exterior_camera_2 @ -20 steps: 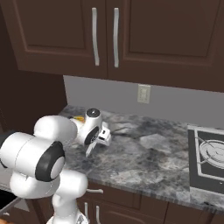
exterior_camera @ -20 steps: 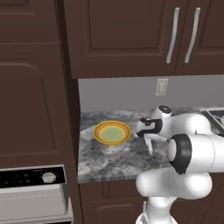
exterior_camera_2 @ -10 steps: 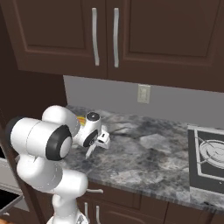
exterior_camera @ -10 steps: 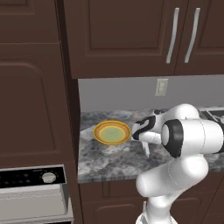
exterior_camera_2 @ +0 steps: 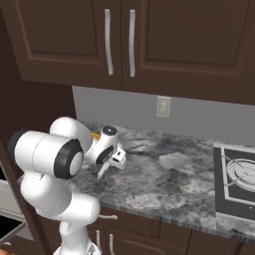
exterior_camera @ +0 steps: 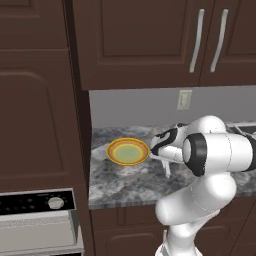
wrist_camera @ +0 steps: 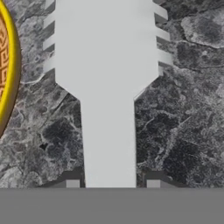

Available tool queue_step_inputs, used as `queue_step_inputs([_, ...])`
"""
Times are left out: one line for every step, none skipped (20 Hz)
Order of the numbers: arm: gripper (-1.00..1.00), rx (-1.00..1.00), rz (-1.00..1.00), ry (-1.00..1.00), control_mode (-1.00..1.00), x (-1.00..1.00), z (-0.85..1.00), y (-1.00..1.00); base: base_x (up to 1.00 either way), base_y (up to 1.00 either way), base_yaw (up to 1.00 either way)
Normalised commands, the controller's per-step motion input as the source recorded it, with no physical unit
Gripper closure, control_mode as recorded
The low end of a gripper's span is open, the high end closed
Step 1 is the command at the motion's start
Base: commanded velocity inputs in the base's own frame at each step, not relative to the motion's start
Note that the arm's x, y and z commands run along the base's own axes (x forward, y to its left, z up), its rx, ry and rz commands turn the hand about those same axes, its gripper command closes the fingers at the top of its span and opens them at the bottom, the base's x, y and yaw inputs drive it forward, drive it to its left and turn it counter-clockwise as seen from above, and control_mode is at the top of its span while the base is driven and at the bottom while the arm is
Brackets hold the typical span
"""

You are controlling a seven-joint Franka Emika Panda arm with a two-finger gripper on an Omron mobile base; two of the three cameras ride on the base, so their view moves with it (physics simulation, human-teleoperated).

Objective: Pick up the tongs from the counter and place them near the plate next to the oven.

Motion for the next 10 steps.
queue_step_inputs([1.00,0.01,-0.01,0.00,-1.00,0.10,-0.26,0.00,0.00,0.00,0.00])
queue_step_inputs([1.00,0.00,-0.01,0.00,-1.00,0.11,-0.30,0.00,0.00,0.00,0.00])
queue_step_inputs([-1.00,0.00,-0.02,0.00,-1.00,0.11,-0.33,0.00,0.00,0.00,0.00])
queue_step_inputs([-1.00,0.00,-0.02,0.00,-1.00,0.13,-0.34,0.04,0.00,0.00,0.00])
queue_step_inputs([-1.00,0.00,-0.02,0.00,-1.00,0.12,-0.32,0.03,0.00,0.00,0.00])
queue_step_inputs([-1.00,0.01,-0.02,0.00,-1.00,0.07,-0.27,0.00,0.00,0.00,0.00])
queue_step_inputs([-1.00,0.02,-0.01,0.00,-1.00,0.03,-0.23,0.00,0.00,0.00,0.00])
queue_step_inputs([-1.00,0.04,-0.01,0.00,-1.00,0.00,-0.17,0.00,0.00,0.00,0.00])
queue_step_inputs([-1.00,0.07,-0.01,-0.01,-1.00,0.00,-0.02,0.00,0.00,0.00,0.00])
queue_step_inputs([-1.00,0.09,-0.01,-0.03,-1.00,0.00,0.00,0.00,0.00,0.00,0.00])
